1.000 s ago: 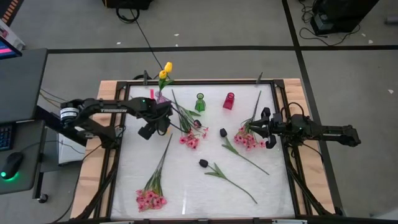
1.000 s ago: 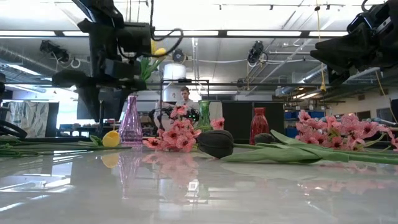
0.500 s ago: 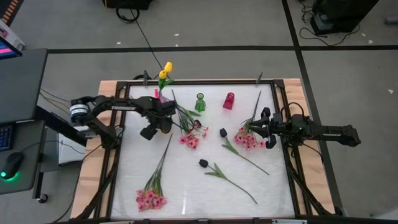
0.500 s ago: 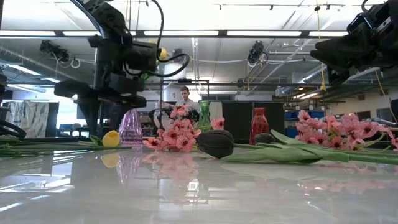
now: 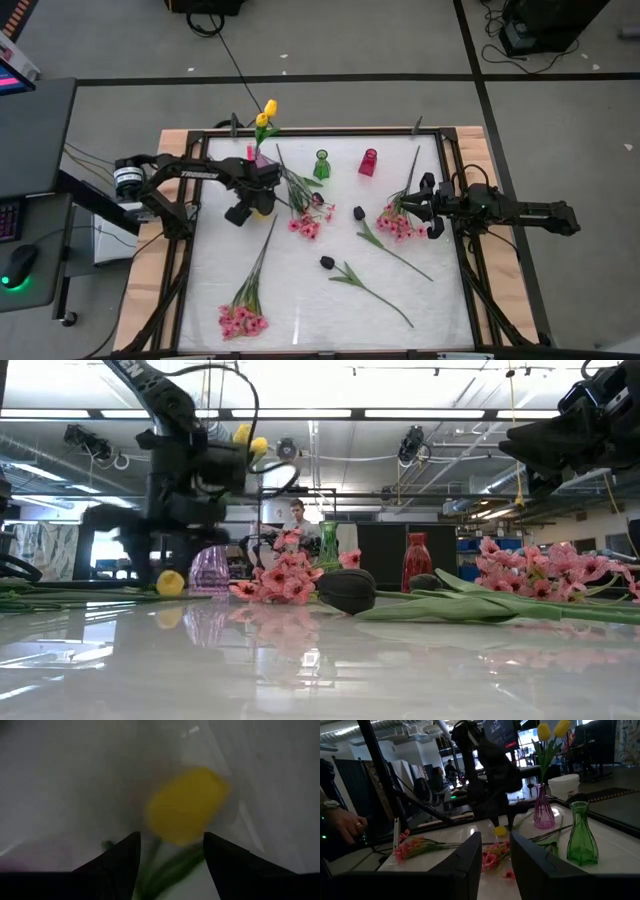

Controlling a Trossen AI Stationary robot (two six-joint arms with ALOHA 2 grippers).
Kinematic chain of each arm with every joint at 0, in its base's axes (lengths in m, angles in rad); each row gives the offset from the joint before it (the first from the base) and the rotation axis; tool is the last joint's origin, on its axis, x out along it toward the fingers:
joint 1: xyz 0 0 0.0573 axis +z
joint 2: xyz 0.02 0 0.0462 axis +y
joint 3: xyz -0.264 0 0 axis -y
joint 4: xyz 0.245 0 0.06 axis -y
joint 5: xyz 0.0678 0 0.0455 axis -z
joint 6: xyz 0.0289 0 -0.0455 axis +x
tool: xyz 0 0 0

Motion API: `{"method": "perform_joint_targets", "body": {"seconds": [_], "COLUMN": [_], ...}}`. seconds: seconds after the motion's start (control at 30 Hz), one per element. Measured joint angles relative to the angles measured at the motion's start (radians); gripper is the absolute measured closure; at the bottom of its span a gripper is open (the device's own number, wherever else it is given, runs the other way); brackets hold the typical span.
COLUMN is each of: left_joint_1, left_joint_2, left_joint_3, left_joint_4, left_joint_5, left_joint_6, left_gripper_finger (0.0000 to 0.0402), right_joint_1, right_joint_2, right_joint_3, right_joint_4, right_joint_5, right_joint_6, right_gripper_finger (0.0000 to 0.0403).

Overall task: Sort flowers into vase by color
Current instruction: Put the yellow flower into the purple vase

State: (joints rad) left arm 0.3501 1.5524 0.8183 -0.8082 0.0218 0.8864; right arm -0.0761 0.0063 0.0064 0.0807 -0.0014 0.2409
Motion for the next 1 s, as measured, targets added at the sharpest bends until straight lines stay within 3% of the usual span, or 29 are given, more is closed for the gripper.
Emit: {"method": "perform_joint_targets", "body": {"seconds": [0.43,1.0], "left_joint_1": [-0.007,-0.007], "left_joint_2": [-0.011,-0.01], "left_joint_3": [-0.039,-0.031], "left_joint_4": [0.046,0.055], "left_joint_5": [-0.004,-0.035], "left_joint_6": [0.027,0.07], "left_gripper_finger": [0.019,0.0339], "right_joint_1": [0.0,0.0], "right_joint_2": [0.0,0.0], "right_joint_3": [0.0,0.0], "right_joint_4": [0.0,0.0], "right_joint_5": [0.0,0.0], "right_joint_6": [0.0,0.0], "right_gripper_finger": [0.0292,0.0292]}}
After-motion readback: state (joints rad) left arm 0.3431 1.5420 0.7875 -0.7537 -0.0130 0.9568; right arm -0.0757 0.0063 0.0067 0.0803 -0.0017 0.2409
